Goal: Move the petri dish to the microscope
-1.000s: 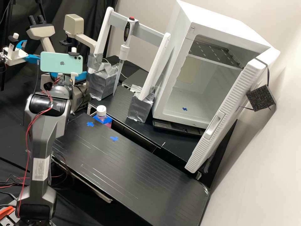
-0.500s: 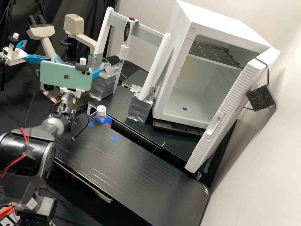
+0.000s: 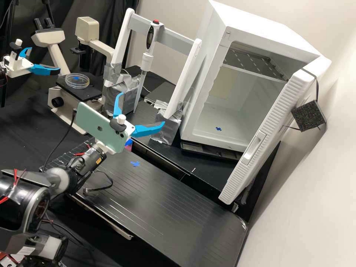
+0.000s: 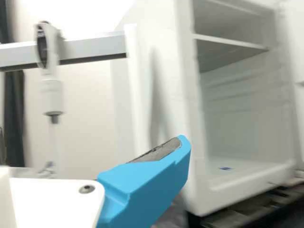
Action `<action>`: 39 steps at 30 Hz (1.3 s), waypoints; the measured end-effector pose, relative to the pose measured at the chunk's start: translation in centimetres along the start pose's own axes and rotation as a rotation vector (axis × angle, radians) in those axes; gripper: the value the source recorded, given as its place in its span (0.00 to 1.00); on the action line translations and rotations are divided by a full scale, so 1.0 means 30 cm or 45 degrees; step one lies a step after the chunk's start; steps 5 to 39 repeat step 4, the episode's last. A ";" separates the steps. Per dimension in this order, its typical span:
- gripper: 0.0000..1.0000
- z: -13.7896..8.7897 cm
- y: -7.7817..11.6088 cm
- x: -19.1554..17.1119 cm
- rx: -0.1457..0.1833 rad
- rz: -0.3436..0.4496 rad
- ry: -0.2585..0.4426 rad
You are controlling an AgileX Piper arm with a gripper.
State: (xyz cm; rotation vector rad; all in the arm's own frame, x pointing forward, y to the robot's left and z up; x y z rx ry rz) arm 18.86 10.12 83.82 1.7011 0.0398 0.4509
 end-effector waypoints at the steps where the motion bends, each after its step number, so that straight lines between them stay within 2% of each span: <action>1: 1.00 0.011 0.003 -0.008 0.017 0.000 -0.009; 4: 1.00 0.045 0.013 -0.031 0.059 0.004 -0.039; 39: 1.00 0.045 0.013 -0.031 0.059 0.004 -0.039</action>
